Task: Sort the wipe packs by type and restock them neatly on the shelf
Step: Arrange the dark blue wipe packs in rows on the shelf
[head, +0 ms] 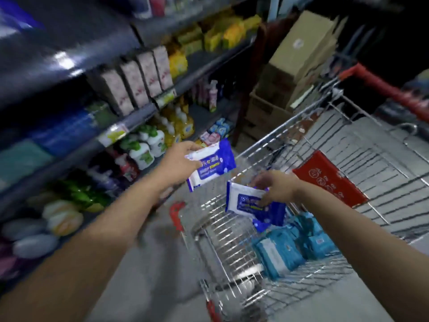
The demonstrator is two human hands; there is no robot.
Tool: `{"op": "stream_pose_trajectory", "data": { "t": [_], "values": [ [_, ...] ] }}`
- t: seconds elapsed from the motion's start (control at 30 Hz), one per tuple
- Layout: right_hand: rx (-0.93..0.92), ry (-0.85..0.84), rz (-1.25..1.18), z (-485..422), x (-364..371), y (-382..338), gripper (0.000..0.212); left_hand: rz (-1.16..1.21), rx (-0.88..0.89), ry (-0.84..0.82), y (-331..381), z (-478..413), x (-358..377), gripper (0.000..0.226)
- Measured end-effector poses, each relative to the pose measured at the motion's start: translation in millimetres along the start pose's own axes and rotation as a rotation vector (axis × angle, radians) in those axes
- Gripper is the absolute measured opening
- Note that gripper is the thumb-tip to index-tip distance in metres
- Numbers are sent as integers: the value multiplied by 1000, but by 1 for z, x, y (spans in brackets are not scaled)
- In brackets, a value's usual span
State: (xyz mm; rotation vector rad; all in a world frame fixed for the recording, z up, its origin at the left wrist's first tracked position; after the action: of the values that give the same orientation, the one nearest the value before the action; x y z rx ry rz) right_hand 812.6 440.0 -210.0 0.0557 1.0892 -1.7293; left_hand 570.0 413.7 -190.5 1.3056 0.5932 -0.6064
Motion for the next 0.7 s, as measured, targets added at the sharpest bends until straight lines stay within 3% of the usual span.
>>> {"op": "stream_pose_trajectory", "data": {
  "t": [0.33, 0.47, 0.7],
  "values": [
    [-509, -35, 27, 4, 73, -272, 24, -59, 88, 412, -82, 115, -272, 23],
    [-659, -9, 64, -11, 77, -345, 29, -28, 64, 565, -106, 117, -328, 22],
    [-755, 38, 207, -63, 48, -421, 29, 30, -57, 638, -138, 51, -384, 21]
  ]
}}
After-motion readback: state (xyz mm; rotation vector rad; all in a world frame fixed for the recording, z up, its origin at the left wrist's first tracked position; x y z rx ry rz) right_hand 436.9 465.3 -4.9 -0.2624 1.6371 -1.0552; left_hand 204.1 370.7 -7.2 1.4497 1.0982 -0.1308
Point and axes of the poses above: each hand's wrist, its own z-axis away from the middle knuckle, its own x-axis out of the palm, y = z × x, the point moved 2 cm from there along -z, towards the middle knuckle, and after that the axes turned 9 degrees about -z, right-handed, at the moved point
